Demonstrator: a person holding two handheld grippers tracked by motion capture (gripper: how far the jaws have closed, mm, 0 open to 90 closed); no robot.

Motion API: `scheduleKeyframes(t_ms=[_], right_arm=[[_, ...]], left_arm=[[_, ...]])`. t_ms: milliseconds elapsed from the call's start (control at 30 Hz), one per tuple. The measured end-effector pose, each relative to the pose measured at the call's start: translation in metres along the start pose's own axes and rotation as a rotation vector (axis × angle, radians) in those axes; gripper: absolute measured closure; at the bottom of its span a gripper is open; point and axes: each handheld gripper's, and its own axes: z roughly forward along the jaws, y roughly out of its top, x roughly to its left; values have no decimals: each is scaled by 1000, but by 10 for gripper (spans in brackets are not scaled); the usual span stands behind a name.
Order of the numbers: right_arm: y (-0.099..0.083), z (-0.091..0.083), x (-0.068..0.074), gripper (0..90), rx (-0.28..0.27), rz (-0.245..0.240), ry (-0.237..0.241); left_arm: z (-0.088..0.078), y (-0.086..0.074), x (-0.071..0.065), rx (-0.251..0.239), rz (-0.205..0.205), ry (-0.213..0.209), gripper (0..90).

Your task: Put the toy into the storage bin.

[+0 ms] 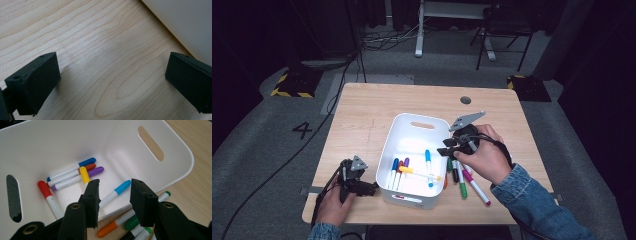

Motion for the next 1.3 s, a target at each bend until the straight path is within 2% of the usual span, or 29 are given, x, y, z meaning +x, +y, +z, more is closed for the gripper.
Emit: scheduleKeyframes(t_ms=[67, 200, 267, 433, 767, 800, 1067, 1300], right_arm=[[-2, -3, -5, 606, -5, 34, 7], [-7, -7, -15, 618, -7, 62, -4], [-10, -9, -20, 622, 3, 59, -24], [-17, -6, -33, 638, 15, 97, -32], [-43, 22, -65, 652, 80, 147, -72], [-46, 26, -68, 652, 88, 154, -71], [-67, 50, -86, 656, 138, 217, -81], [-84, 71, -94, 679, 191, 239, -74]], left_arm=[[0, 0, 0, 0, 0, 0, 0], [0, 0, 0, 0, 0, 0, 0], [0, 0, 0, 0, 0, 0, 0], [0, 0, 0, 0, 0, 0, 0], [0, 0, -1, -2, -3, 9, 0], [0, -1, -1, 3, -15, 0, 0], [0, -1, -1, 3, -16, 0, 0], [0, -1, -1, 3, -16, 0, 0]])
